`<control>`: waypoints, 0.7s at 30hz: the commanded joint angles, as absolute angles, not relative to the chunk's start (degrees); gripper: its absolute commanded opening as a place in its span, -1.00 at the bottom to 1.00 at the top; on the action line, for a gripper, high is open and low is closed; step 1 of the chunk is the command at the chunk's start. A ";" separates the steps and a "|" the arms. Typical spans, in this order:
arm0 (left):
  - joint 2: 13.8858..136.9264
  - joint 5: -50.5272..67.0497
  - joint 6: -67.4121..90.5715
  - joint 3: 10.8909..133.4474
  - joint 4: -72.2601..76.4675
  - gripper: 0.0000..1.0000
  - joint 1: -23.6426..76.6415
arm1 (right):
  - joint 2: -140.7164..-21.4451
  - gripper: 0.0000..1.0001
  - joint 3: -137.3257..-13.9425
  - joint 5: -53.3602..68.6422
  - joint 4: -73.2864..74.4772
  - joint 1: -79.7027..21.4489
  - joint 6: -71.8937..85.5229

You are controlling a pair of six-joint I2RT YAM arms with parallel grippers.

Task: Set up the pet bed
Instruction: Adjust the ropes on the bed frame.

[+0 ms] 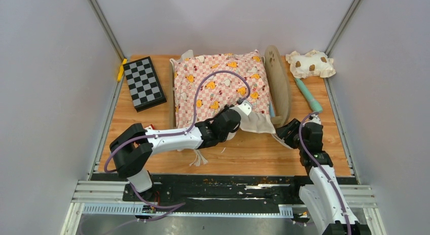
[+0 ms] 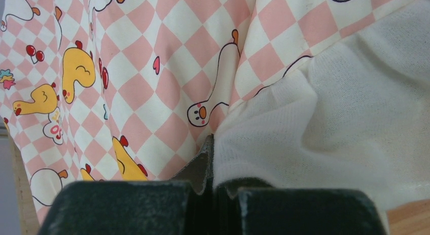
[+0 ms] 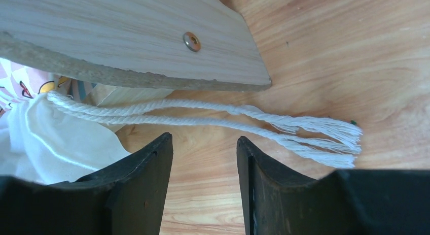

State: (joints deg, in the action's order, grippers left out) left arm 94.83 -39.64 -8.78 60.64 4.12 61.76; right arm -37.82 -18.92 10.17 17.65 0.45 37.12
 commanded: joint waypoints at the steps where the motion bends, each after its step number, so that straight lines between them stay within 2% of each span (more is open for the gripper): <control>1: 93.20 -39.85 -7.00 60.45 3.75 -1.00 61.31 | -37.66 -0.01 -17.49 12.58 9.12 -1.81 34.40; 6: 93.40 -39.84 -6.97 60.67 3.41 -1.00 61.23 | -37.28 -0.01 -15.71 11.86 4.59 -4.23 33.03; 11: 93.65 -39.59 -6.94 60.62 3.22 -1.00 61.17 | -37.90 0.00 -15.31 5.27 0.69 -10.03 30.34; 21: 93.91 -39.12 -6.67 60.78 3.13 -1.00 61.24 | -48.53 0.03 -19.15 -4.69 -3.32 -14.28 24.11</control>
State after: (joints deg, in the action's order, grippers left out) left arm 94.83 -38.98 -7.94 60.64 2.70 61.67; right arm -45.50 -16.05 0.89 1.02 -13.91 27.90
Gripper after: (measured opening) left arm 0.008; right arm 0.513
